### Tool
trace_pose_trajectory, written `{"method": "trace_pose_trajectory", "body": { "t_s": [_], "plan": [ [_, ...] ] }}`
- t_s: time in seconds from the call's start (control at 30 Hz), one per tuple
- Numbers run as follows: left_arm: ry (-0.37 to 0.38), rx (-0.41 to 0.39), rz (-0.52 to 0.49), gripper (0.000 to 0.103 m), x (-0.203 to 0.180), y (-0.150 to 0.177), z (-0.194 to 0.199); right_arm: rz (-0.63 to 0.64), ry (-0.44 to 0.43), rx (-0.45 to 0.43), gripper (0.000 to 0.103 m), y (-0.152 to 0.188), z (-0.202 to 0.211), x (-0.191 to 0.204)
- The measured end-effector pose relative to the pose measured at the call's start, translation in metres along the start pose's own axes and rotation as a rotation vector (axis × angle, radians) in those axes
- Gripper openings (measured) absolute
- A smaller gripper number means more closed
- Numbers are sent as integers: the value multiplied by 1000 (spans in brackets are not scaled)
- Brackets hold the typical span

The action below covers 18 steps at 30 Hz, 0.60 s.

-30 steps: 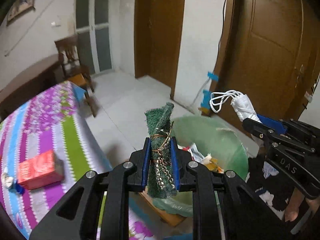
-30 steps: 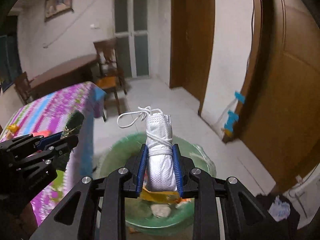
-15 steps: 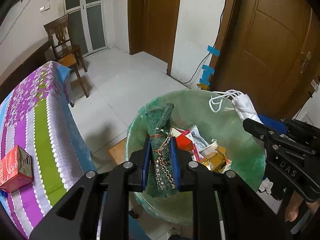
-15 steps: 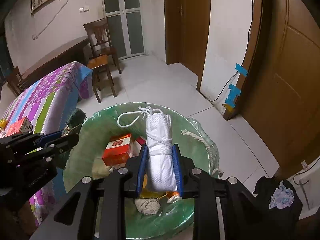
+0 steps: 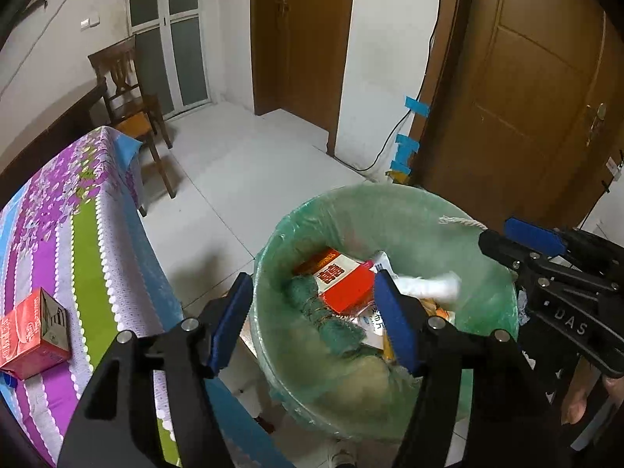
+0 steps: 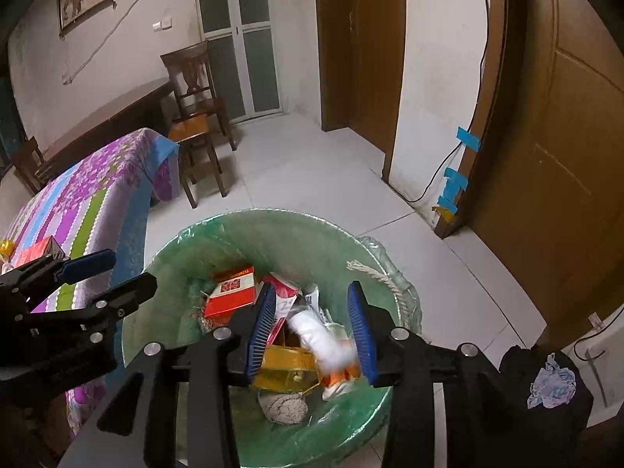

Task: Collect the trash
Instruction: 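Open both tools to drop pad and bundle into the bin, then move both tools back over the table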

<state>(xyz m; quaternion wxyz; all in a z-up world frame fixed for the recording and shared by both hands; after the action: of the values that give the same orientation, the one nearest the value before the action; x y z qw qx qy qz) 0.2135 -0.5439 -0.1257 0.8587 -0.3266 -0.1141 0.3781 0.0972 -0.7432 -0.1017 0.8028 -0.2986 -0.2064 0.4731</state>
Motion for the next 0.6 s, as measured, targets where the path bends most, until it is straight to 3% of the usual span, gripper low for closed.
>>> {"method": "trace_pose_trajectory", "body": {
  "t_s": [0.13,0.3,0.47,0.6],
  "plan": [
    [-15,-4,-18,64,8,2,9,-1,-5,-36,41,0,17,3],
    [-26,-20,-49,64,29,8,42,17,-88,-137,59,4,59,28],
    [-58,-43,-104,64,69,30,93,90,-251,-222,69,27,95,100],
    [-121,-15,-121,66,128,54,126,153,-357,-192,70,54,97,158]
  ]
}}
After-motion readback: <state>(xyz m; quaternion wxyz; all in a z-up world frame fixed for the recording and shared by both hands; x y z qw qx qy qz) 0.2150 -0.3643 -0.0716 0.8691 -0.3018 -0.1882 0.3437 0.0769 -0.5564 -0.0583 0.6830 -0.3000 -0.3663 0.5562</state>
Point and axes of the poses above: each gripper's, at about its wrist camera, not at the fingertips, and z roughly against the way its jaws point, x to its left, y to its underside, the point moved 7 cm from there along -z, roughly the way its jaws point
